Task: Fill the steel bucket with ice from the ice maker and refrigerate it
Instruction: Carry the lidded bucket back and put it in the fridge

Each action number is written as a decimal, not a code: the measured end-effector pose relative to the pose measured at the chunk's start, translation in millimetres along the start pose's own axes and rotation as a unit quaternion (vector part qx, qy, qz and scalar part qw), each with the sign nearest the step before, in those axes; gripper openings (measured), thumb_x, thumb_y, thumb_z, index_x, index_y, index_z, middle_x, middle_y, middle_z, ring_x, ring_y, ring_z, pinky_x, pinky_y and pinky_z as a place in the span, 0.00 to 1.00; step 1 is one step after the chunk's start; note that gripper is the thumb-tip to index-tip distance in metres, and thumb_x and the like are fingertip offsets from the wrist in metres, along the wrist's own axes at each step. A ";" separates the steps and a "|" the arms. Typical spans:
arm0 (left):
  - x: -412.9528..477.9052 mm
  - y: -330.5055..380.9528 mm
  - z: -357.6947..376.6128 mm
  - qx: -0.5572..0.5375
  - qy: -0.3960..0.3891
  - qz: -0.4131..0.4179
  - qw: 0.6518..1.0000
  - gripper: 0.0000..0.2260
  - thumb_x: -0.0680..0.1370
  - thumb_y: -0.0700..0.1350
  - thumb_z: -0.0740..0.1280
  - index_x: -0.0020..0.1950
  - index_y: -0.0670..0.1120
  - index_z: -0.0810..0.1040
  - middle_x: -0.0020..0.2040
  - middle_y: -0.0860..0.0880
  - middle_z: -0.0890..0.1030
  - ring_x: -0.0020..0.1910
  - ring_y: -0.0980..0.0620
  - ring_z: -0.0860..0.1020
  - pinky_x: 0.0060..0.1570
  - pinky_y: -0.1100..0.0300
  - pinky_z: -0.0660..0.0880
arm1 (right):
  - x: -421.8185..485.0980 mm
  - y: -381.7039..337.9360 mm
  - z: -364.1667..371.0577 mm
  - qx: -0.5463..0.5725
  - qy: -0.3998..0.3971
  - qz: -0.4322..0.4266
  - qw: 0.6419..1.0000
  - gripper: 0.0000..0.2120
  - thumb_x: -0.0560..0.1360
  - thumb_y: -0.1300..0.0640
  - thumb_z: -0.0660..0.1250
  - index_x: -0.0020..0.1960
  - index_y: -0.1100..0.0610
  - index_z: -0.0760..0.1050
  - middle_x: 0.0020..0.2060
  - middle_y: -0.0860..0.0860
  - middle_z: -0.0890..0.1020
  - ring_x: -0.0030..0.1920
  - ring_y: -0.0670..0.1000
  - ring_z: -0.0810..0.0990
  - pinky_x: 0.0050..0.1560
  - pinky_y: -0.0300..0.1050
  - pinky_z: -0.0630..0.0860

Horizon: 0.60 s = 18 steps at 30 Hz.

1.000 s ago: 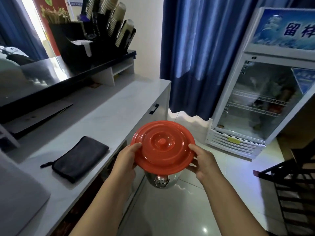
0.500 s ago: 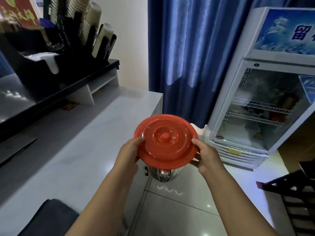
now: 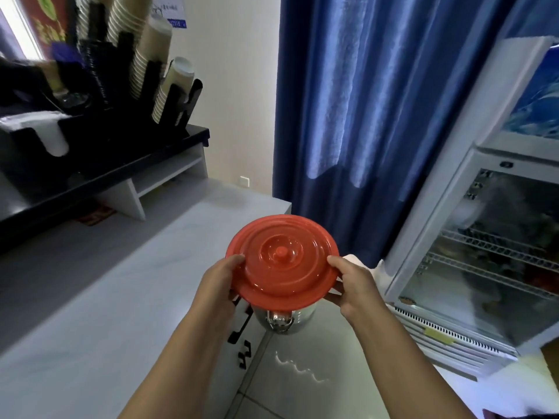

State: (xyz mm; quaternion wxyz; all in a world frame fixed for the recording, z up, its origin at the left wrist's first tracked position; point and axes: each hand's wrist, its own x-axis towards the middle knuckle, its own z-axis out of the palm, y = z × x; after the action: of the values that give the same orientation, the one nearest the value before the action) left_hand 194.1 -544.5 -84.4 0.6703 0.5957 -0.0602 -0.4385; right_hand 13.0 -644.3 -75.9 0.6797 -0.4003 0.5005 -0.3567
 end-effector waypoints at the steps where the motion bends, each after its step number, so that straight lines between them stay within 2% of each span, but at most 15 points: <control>1: 9.8 2.6 10.1 -0.006 0.007 0.001 1.000 0.05 0.73 0.42 0.67 0.45 0.41 0.78 0.32 0.45 0.79 0.33 0.48 0.76 0.43 0.54 0.72 | 15.9 -7.8 -0.5 0.001 -0.005 0.001 1.000 0.12 0.73 0.60 0.66 0.32 0.52 0.76 0.24 0.47 0.79 0.36 0.51 0.79 0.39 0.49 0.77; 4: 38.1 8.8 32.7 -0.018 0.032 0.006 0.999 0.05 0.73 0.42 0.67 0.43 0.41 0.79 0.27 0.48 0.80 0.27 0.52 0.78 0.33 0.58 0.73 | 58.8 -26.1 1.8 -0.005 -0.028 -0.001 1.000 0.06 0.73 0.59 0.67 0.38 0.55 0.77 0.24 0.47 0.80 0.37 0.52 0.79 0.39 0.49 0.77; 8: 68.9 20.4 46.2 -0.031 0.073 0.002 0.997 0.04 0.73 0.41 0.68 0.38 0.43 0.77 0.23 0.51 0.78 0.20 0.56 0.76 0.24 0.63 0.70 | 99.6 -38.2 14.1 -0.014 -0.051 0.013 0.999 0.05 0.73 0.59 0.66 0.40 0.55 0.80 0.25 0.46 0.80 0.38 0.52 0.80 0.39 0.48 0.76; 11: 96.2 31.6 51.9 -0.029 0.088 0.014 0.996 0.04 0.73 0.41 0.68 0.37 0.44 0.77 0.23 0.52 0.77 0.21 0.57 0.75 0.28 0.62 0.69 | 129.8 -42.9 28.4 -0.014 -0.061 0.030 0.998 0.07 0.73 0.59 0.65 0.38 0.54 0.80 0.25 0.47 0.80 0.38 0.51 0.80 0.37 0.47 0.76; 15: 133.4 48.6 56.2 -0.017 0.091 0.024 0.995 0.04 0.73 0.42 0.68 0.37 0.45 0.77 0.23 0.52 0.77 0.25 0.55 0.74 0.31 0.61 0.68 | 164.5 -48.4 51.5 -0.007 -0.054 0.044 0.998 0.14 0.72 0.61 0.66 0.28 0.53 0.78 0.24 0.49 0.79 0.36 0.52 0.79 0.36 0.47 0.76; 18: 165.6 65.8 60.8 -0.004 0.098 0.020 0.995 0.05 0.73 0.42 0.68 0.37 0.45 0.76 0.23 0.51 0.76 0.28 0.53 0.73 0.32 0.60 0.69 | 189.0 -55.0 70.8 0.005 -0.043 0.052 0.998 0.10 0.72 0.62 0.66 0.33 0.54 0.76 0.24 0.49 0.78 0.38 0.53 0.80 0.37 0.48 0.77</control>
State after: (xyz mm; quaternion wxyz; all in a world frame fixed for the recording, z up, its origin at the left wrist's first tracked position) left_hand 292.2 -705.3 -84.3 0.6839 0.6318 -0.0049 -0.3648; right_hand 123.0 -821.8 -88.3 0.7198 -0.3856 0.4894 -0.3063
